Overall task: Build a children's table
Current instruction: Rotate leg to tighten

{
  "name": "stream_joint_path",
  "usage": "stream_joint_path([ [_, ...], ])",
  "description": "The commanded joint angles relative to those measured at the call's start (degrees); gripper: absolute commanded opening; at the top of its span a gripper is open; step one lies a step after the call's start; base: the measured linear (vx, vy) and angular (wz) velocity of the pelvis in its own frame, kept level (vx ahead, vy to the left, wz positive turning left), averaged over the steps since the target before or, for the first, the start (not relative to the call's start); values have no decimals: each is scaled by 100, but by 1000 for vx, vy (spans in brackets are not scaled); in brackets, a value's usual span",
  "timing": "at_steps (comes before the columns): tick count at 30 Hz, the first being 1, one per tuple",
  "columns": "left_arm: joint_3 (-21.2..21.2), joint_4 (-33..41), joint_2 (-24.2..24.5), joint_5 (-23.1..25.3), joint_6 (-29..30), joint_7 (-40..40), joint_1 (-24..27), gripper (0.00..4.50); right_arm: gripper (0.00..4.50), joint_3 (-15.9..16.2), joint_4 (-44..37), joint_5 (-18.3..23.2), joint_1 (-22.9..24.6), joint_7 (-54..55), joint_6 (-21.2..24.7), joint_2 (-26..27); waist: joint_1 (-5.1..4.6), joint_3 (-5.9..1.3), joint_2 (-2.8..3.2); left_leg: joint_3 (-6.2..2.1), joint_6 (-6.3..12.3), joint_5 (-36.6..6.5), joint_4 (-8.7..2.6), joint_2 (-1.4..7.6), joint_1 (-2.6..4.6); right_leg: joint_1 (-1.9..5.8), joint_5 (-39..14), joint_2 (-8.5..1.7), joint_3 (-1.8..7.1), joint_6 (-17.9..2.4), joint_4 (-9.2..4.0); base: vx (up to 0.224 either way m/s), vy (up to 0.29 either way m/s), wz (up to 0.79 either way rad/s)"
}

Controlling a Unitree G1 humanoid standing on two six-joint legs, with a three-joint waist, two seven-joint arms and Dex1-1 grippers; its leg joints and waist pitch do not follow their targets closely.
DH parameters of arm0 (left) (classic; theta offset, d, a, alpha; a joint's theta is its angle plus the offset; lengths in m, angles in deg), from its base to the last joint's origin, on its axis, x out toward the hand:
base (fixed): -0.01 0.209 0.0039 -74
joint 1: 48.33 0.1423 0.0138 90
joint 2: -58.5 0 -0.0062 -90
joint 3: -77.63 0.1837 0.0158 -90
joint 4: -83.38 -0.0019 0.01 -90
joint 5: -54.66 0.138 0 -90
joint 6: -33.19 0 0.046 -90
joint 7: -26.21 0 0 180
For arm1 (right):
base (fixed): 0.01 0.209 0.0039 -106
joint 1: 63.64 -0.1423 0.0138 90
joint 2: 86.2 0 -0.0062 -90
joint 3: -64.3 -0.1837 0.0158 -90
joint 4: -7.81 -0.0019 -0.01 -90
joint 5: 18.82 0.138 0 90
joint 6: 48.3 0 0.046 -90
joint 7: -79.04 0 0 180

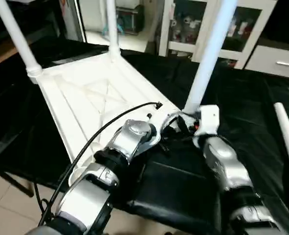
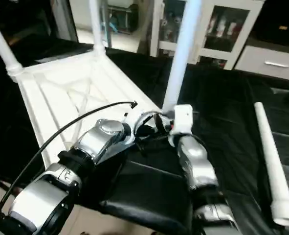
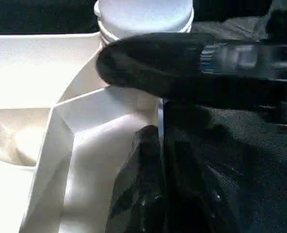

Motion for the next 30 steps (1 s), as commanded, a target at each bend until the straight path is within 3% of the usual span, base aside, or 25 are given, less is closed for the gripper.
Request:
stream_joint_path([
  [1,-10,350,64,-176,-385,296,-86,0,406,-156,-671,294,224,-373,247,-252,49,-414,-103,-53,774,-471,-369,186,-18,427,-1042,-352,295,-1198,-383,0,0,0],
  [5,12,439,154,-258,-402,656,35,0,434,-230,-1053,443,422,-731,370,-564,63,-405,-110,-53,759,-516,-368,180,-30,421,-1256,-361,291,-1133,-404,0,0,0],
  [6,82,537,260,-292,-401,971,140,0,443,-236,-1224,538,513,-1089,490,-827,62,-402,-73,-54,708,-587,-371,185,-18,408,-1406,-361,286,-1105,-427,0,0,0],
  [8,180,692,452,-318,-302,1387,305,0,443,-169,-1426,561,634,-1699,603,-1314,77,-394,-89,-56,722,-630,-372,197,-21,426,-1407,-355,293,-1108,-422,0,0,0],
  [9,257,783,576,-334,-324,1681,394,0,443,-88,-1525,662,701,-2207,753,-1594,103,-403,-63,-53,754,-616,-367,206,-5,409,-1345,-352,298,-1135,-412,0,0,0],
  [11,420,1003,787,-395,-338,2223,532,0,443,103,-1646,745,808,-2849,914,-1959,141,-390,-78,-48,791,-625,-368,217,-12,408,-1327,-357,306,-1160,-412,0,0,0],
  [15,694,1431,1160,-517,-376,3132,760,0,443,455,-1807,882,976,-3880,1131,-2465,201,-374,-53,-56,647,-874,-394,245,30,373,-1755,-378,302,-1085,-455,0,0,0],
  [17,867,1728,1411,-587,-367,3645,886,0,443,628,-1845,968,996,-4410,1179,-2618,224,-389,-67,-54,595,-900,-393,266,70,345,-1618,-378,306,-1182,-429,0,0,0],
  [19,911,1848,1487,-618,-420,3795,935,0,443,717,-1871,1032,980,-4638,1216,-2649,230,-383,-58,-43,590,-853,-399,278,52,342,-1411,-374,318,-1267,-397,0,0,0],
  [22,903,1916,1515,-581,-387,3754,953,0,443,877,-1838,985,883,-4850,1121,-2631,288,-385,-68,-12,532,-836,-401,287,79,325,-1268,-373,334,-1331,-365,0,0,0],
  [26,926,2027,1554,-549,-326,3828,981,0,443,1035,-1717,868,713,-4989,1040,-2538,282,-385,-73,-21,464,-823,-405,269,25,363,-1376,-394,342,-1223,-362,0,0,0],
  [30,976,2102,1588,-559,-302,3866,995,0,443,1200,-1598,751,575,-5211,964,-2510,283,-396,-65,-22,461,-760,-393,261,18,367,-1388,-399,342,-1167,-363,0,0,0],
])
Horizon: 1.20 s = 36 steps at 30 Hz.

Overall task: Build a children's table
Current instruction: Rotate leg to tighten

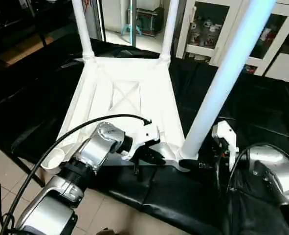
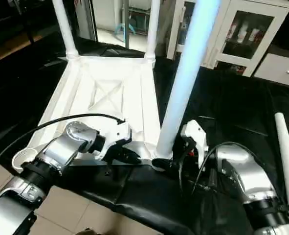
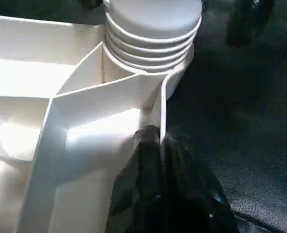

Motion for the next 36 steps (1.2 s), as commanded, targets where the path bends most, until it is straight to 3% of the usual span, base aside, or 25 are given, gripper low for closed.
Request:
stream_joint_path([
  [1,135,239,-67,-112,14,291,-25,0,443,106,71,-103,-111,-179,-93,-14,-29,-399,-79,-99,437,-722,-410,248,15,344,-1287,-359,297,-1213,-355,0,0,0],
  [4,152,238,-67,-110,14,287,-29,0,443,170,126,-100,-179,-316,-92,-41,-21,-410,-67,-99,486,-611,-400,252,17,351,-1029,-349,295,-1310,-320,0,0,0],
  [7,165,230,-69,-99,9,282,-30,0,415,183,163,-120,-212,-357,-109,-33,-15,-410,-81,-93,510,-607,-397,251,20,356,-974,-349,294,-1351,-318,0,0,0],
  [13,191,286,-55,-104,50,282,4,0,360,167,213,-81,-245,-439,-129,38,-16,-402,-84,-100,447,-718,-409,256,25,355,-1234,-356,293,-1277,-342,0,0,0],
  [19,216,350,-34,-120,87,293,60,0,314,151,196,-71,-187,-507,-131,73,-13,-416,-83,-99,488,-594,-395,253,16,362,-1033,-350,294,-1328,-312,0,0,0],
  [31,201,379,-13,-104,151,251,82,0,262,182,287,-230,-114,-382,-228,105,-13,-416,-92,-96,505,-574,-388,247,15,361,-1091,-352,292,-1307,-315,0,0,0],
  [32,157,347,-53,-99,175,148,76,0,261,108,447,-357,-145,-17,-287,208,-22,-413,-121,-92,498,-555,-391,249,14,354,-1104,-352,294,-1300,-319,0,0,0],
  [34,-39,183,-222,-97,239,-276,31,0,261,-140,888,-646,-241,1057,-381,532,-53,-386,-101,-97,421,-713,-405,236,0,343,-1391,-361,286,-1235,-361,0,0,0],
  [36,-182,46,-342,-98,286,-598,-28,0,260,-293,1060,-698,-286,1558,-328,694,-109,-359,-115,-115,248,-1031,-435,215,11,352,-2062,-354,254,-1012,-447,0,0,0],
])
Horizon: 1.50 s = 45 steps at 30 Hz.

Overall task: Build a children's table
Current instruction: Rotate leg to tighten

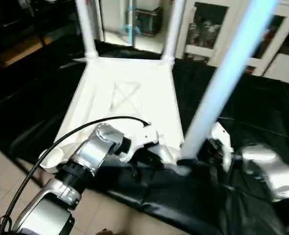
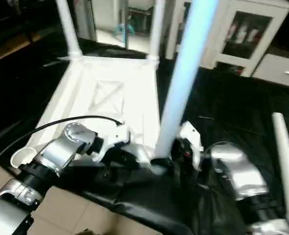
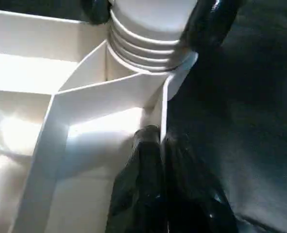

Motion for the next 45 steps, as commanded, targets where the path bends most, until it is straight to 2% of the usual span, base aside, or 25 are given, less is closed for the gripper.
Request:
stream_joint_path([
  [1,-122,-59,-390,-148,90,-334,-168,0,259,-206,456,-409,-130,1139,79,149,-29,-338,-81,-113,218,-1109,-438,201,2,300,-2334,-352,252,-914,-491,0,0,0],
  [2,-510,-385,-699,-237,259,-1090,-369,0,259,-551,713,-342,-247,2040,346,495,-70,-350,-78,-137,158,-1148,-445,202,4,311,-2457,-355,241,-855,-498,0,0,0],
  [4,-809,-581,-953,-371,434,-1582,-543,0,259,-767,899,-337,-363,2720,474,746,-140,-368,-65,-146,94,-1086,-438,183,-13,312,-2394,-345,235,-834,-492,0,0,0],
  [5,-912,-662,-1046,-400,452,-1812,-616,0,259,-859,982,-337,-417,3010,515,849,-182,-373,-98,-146,107,-1047,-426,161,-34,326,-2404,-346,222,-813,-506,0,0,0],
  [8,-1036,-995,-1274,-318,400,-2486,-883,0,259,-1082,1329,-397,-627,3972,614,1171,-227,-395,-77,-129,214,-903,-403,133,-36,302,-2290,-331,232,-816,-513,0,0,0],
  [9,-1038,-1081,-1313,-268,354,-2640,-938,0,259,-1096,1421,-458,-674,4178,573,1230,-225,-418,-94,-135,278,-723,-393,136,-78,344,-2000,-329,235,-862,-469,0,0,0],
  [11,-1067,-1428,-1531,-114,87,-3286,-1182,0,259,-1268,1805,-507,-888,5170,299,1666,-215,-433,-43,-134,403,-497,-381,152,-70,341,-1441,-318,247,-1025,-406,0,0,0],
  [12,-1067,-1428,-1531,-114,87,-3286,-1182,0,259,-1268,1805,-507,-888,5170,299,1666,-238,-440,-46,-114,435,-424,-367,145,-74,314,-1254,-309,258,-1095,-401,0,0,0],
  [13,-1067,-1428,-1531,-114,87,-3286,-1182,0,259,-1268,1805,-507,-888,5170,299,1666,-259,-476,-67,-135,403,-283,-364,122,-103,364,-987,-308,246,-1178,-345,0,0,0],
  [15,-1049,-1647,-1726,23,-147,-3672,-1366,0,259,-1268,2026,-630,-1073,5792,31,2071,-257,-483,-57,-110,606,-61,-342,133,-85,347,-459,-302,252,-1376,-302,0,0,0],
  [18,-1046,-1705,-1801,83,-198,-3716,-1394,0,259,-1169,2120,-729,-1198,5860,-91,2249,-263,-467,-68,-93,824,-25,-340,135,-90,343,-338,-305,253,-1499,-283,0,0,0],
  [22,-1024,-1713,-1785,115,-209,-3688,-1370,0,259,-1126,2118,-759,-1228,5844,-133,2273,-263,-433,-72,-81,732,-421,-362,145,-59,337,-1011,-309,246,-1345,-371,0,0,0],
  [23,-1009,-1712,-1761,121,-214,-3662,-1351,0,259,-1114,2097,-756,-1228,5821,-143,2271,-260,-436,-111,-85,697,-438,-367,152,-59,341,-1107,-317,251,-1284,-364,0,0,0],
  [24,-1006,-1715,-1757,120,-217,-3659,-1350,0,259,-1113,2096,-753,-1228,5814,-149,2270,-269,-434,-94,-82,677,-434,-367,155,-55,327,-1116,-308,254,-1255,-368,0,0,0],
  [26,-958,-1810,-1690,97,-312,-3579,-1336,0,259,-1121,2101,-716,-1242,5734,-312,2258,-275,-437,-134,-80,689,-392,-367,154,-62,327,-1029,-306,257,-1246,-356,0,0,0],
  [27,-944,-1815,-1651,92,-339,-3544,-1310,0,294,-1085,1974,-656,-1198,5462,-436,2225,-274,-436,-164,-77,714,-368,-364,149,-69,329,-1003,-309,257,-1252,-350,0,0,0],
  [28,-942,-1815,-1641,90,-346,-3536,-1302,0,315,-1076,1935,-639,-1184,5390,-469,2217,-253,-438,-143,-75,746,-364,-357,147,-69,335,-988,-325,261,-1257,-344,0,0,0],
  [33,-982,-1647,-1462,52,-333,-3413,-1154,0,363,-1085,1010,-388,-875,4711,-660,2062,-207,-426,-163,-79,919,-230,-353,157,-83,342,-842,-324,264,-1267,-329,0,0,0],
  [37,-1002,-1520,-1374,34,-314,-3310,-1074,0,382,-1174,599,-260,-736,4651,-571,1971,-200,-429,-142,-80,868,-271,-355,160,-61,319,-1002,-315,264,-1225,-343,0,0,0],
  [39,-879,-1453,-1228,48,-543,-2893,-939,0,414,-1291,-96,-203,-374,4667,-423,1738,-194,-422,-111,-79,821,-315,-362,161,-49,309,-1000,-307,271,-1230,-344,0,0,0],
  [40,-837,-1506,-1197,76,-661,-2809,-924,0,419,-1291,-332,-266,-218,4689,-385,1654,-161,-428,-37,-82,826,-238,-356,169,-36,306,-836,-301,285,-1222,-325,0,0,0],
  [42,-770,-1711,-1179,141,-942,-2708,-955,0,426,-1298,-808,-484,151,4727,-383,1507,-137,-445,-40,-78,879,-116,-347,174,-19,293,-520,-276,288,-1269,-310,0,0,0],
  [43,-743,-1784,-1177,164,-1062,-2670,-971,0,446,-1304,-963,-559,277,4749,-383,1462,-98,-446,-73,-67,919,-89,-339,166,-17,291,-393,-278,293,-1296,-292,0,0,0],
  [44,-743,-1784,-1177,164,-1062,-2670,-971,0,446,-1304,-963,-559,277,4749,-383,1462,-85,-439,-77,-70,933,-112,-346,163,-40,306,-439,-286,292,-1289,-297,0,0,0],
  [45,-767,-1926,-1224,159,-1171,-2694,-1034,0,446,-1380,-1109,-609,453,4848,-358,1443,-75,-424,-39,-59,888,-252,-351,156,-38,291,-681,-288,287,-1241,-351,0,0,0],
])
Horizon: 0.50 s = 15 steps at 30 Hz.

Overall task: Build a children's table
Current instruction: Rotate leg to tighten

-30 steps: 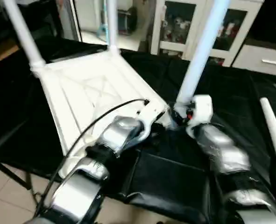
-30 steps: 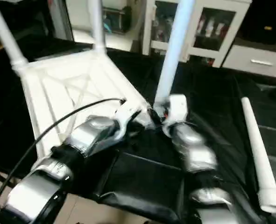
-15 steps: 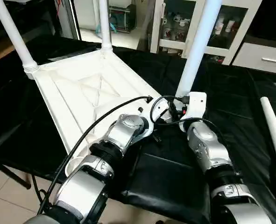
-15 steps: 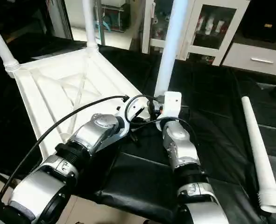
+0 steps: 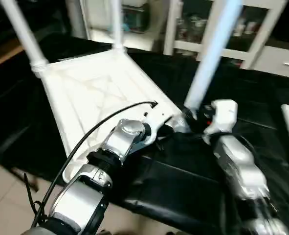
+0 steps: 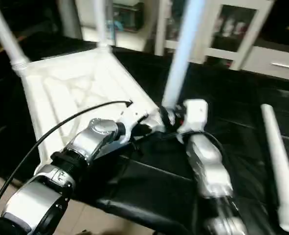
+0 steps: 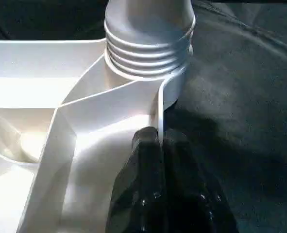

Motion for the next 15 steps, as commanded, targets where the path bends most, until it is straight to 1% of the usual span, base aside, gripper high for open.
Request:
stream_joint_path([
  [1,-196,-190,-36,-123,-685,-69,-156,0,446,-432,-338,-176,345,346,112,-195,-27,-425,-61,-55,741,-457,-340,150,38,413,-1024,-300,290,-1114,-389,0,0,0],
  [2,-213,-325,-90,-118,-828,-116,-229,0,446,-498,-424,-218,497,426,148,-209,-13,-418,-47,-46,687,-553,-350,158,60,396,-1163,-295,290,-1047,-428,0,0,0],
  [3,-213,-325,-90,-118,-828,-116,-229,0,446,-498,-424,-218,497,426,148,-209,-9,-418,-75,-48,593,-709,-362,165,88,383,-1307,-293,292,-986,-440,0,0,0],
  [4,-251,-497,-168,-96,-1029,-287,-328,0,446,-554,-527,-226,661,488,198,-217,-22,-414,-92,-56,565,-758,-372,164,64,399,-1360,-293,291,-970,-438,0,0,0],
  [5,-274,-592,-213,-79,-1151,-403,-384,0,446,-577,-580,-223,744,512,227,-221,-24,-412,-91,-67,497,-802,-385,155,47,408,-1513,-288,289,-867,-454,0,0,0],
  [6,-392,-719,-292,-156,-1197,-502,-466,28,449,-569,-655,-224,831,512,277,-226,-42,-406,-158,-65,475,-873,-384,136,31,413,-1681,-282,286,-767,-478,0,0,0],
  [7,-509,-810,-354,-233,-1192,-611,-537,28,449,-557,-720,-208,890,519,314,-221,-43,-406,-143,-74,466,-873,-385,130,19,423,-1740,-285,284,-731,-470,0,0,0],
  [8,-674,-908,-435,-354,-1161,-726,-628,59,450,-522,-776,-201,950,528,356,-214,-41,-410,-146,-66,504,-861,-373,116,12,419,-1759,-288,283,-712,-484,0,0,0],
  [10,-799,-977,-494,-455,-1145,-849,-697,68,450,-464,-817,-239,983,563,411,-223,-84,-435,-150,-95,536,-723,-362,125,-28,440,-1523,-307,273,-778,-447,0,0,0],
  [11,-848,-994,-508,-505,-1150,-907,-706,68,450,-432,-821,-234,973,557,432,-219,-95,-441,-154,-93,565,-692,-360,132,-22,422,-1434,-298,270,-822,-438,0,0,0],
  [12,-901,-1044,-518,-549,-1195,-931,-721,87,450,-400,-864,-236,975,538,468,-220,-126,-439,-170,-87,642,-644,-344,126,-44,420,-1302,-299,268,-877,-426,0,0,0],
  [13,-901,-1044,-518,-549,-1195,-931,-721,87,450,-400,-864,-236,975,538,468,-220,-124,-432,-162,-86,681,-634,-345,130,-38,411,-1288,-300,267,-898,-431,0,0,0],
  [14,-990,-1156,-519,-597,-1286,-992,-762,106,450,-369,-957,-187,981,471,520,-209,-141,-423,-207,-78,743,-609,-335,126,-58,420,-1289,-303,264,-906,-430,0,0,0],
  [15,-1007,-1169,-492,-605,-1306,-966,-769,110,450,-362,-1000,-142,985,411,568,-213,-138,-424,-205,-70,807,-570,-324,108,-60,426,-1296,-296,264,-895,-427,0,0,0],
])
